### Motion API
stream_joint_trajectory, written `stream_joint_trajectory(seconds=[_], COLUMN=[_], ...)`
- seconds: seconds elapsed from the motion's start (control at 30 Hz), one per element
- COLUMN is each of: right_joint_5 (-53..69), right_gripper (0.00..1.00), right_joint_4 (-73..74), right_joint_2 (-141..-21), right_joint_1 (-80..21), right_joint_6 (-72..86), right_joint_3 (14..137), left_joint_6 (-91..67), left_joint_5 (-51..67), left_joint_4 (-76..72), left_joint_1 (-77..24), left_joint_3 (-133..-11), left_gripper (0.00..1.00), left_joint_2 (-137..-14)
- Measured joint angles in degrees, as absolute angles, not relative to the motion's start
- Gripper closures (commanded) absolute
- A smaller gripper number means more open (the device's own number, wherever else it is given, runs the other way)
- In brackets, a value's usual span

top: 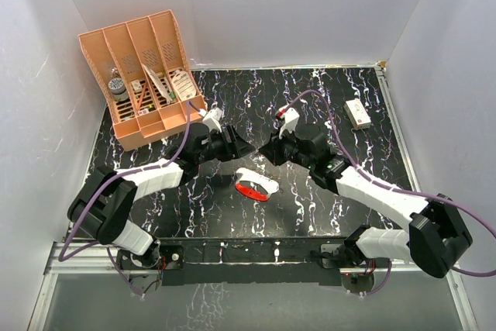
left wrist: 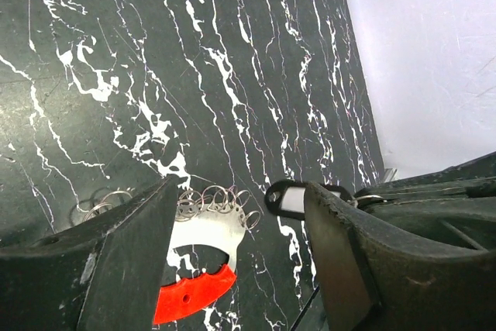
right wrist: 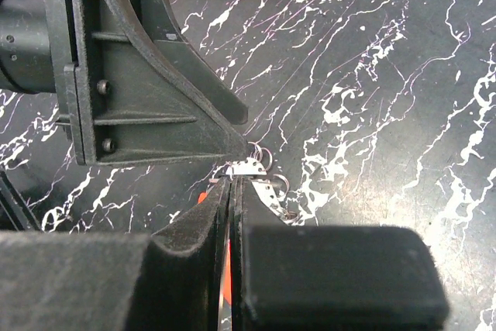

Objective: Put the keys on the keyring

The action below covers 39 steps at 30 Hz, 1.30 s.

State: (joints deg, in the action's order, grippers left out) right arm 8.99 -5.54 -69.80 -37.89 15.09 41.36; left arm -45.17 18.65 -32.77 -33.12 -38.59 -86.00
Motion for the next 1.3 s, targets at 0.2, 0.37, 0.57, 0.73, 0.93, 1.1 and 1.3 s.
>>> stream_joint_trajectory(seconds=[0.2, 0.37, 0.57, 0.73, 0.93, 1.1, 1.3], right_joint_5=[9.8, 10.1, 9.5, 8.4, 6.4, 4.5, 2.0], right_gripper=[1.0, 1.0, 1.0, 1.0, 1.0, 1.0, 1.0], right_joint_4=[-2.2, 1.6, 4.9, 6.8, 8.7, 9.3, 9.3], right_joint_2=[-66.5, -64.2, -62.5, -61.9, -61.9, -63.4, -68.2], right_joint_1=[-37.9, -39.0, -44.2, -48.3, -49.6, -49.6, -49.7], right_joint_6=[15.4, 16.8, 20.4, 24.6, 28.5, 30.3, 31.2], right_joint_3=[40.3, 38.3, 35.1, 32.2, 31.2, 31.2, 31.2], left_joint_6=[-45.0, -45.1, -45.3, -45.2, -45.2, -45.0, -44.8], left_joint_5=[18.1, 18.2, 18.2, 18.1, 18.1, 18.1, 18.0], left_joint_4=[-32.7, -33.3, -34.2, -34.2, -34.2, -34.2, -34.2], left_joint_1=[-33.1, -33.1, -33.1, -33.1, -33.1, -33.1, -33.1], left_joint_3=[-36.9, -34.8, -32.6, -31.7, -30.7, -30.1, -30.1], left_gripper=[0.36, 0.36, 0.36, 0.36, 0.36, 0.36, 0.36], left_joint_2=[-84.8, -84.8, -84.5, -83.7, -82.8, -82.8, -82.8])
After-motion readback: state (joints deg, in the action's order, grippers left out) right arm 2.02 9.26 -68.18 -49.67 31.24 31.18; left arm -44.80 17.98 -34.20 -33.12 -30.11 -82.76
